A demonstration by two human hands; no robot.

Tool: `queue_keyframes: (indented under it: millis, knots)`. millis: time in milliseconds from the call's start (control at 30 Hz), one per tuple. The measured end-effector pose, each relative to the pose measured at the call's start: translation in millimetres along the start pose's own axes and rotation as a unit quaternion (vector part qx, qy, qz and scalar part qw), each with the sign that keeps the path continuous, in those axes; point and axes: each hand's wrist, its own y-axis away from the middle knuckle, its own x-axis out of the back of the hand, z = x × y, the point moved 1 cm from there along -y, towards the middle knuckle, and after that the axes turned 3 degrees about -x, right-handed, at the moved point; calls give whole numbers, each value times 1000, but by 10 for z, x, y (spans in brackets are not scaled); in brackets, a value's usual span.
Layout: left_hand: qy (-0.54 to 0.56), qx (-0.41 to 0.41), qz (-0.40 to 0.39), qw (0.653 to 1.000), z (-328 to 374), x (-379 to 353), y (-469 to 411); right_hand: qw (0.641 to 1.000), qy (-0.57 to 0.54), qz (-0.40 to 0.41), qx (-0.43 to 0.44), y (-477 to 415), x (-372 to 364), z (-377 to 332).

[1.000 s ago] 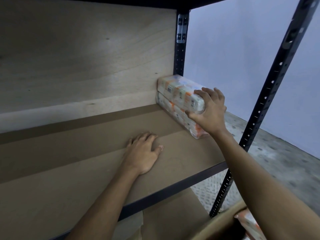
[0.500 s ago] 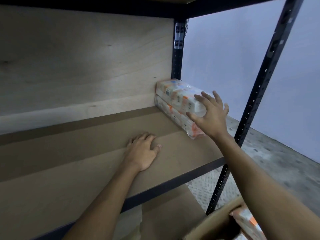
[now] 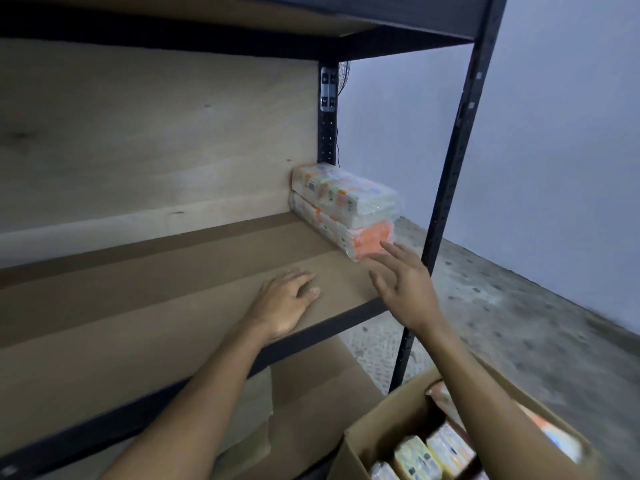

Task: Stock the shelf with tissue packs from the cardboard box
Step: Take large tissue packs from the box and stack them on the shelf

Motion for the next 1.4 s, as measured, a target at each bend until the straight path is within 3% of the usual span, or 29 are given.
queue_keyframes:
  millis: [333, 667, 867, 1233, 1400]
  knots:
    - [47, -224, -21, 973, 1016, -657, 515, 987, 71, -130, -63, 1308, 303, 342]
    - [105, -187, -182, 960, 1135, -1977, 582, 944, 138, -206, -217, 2264, 607, 1345]
    - [116, -190, -228, 948, 1186, -2766, 323, 935, 180, -191, -238, 2568, 535, 1964]
    - [-23, -299, -236, 924, 1281, -3948, -223, 896, 277, -257, -234, 2824, 361, 2740]
    - [-21, -322, -208, 923, 1240, -4291, -386, 895, 298, -259, -206, 2934, 265, 2930]
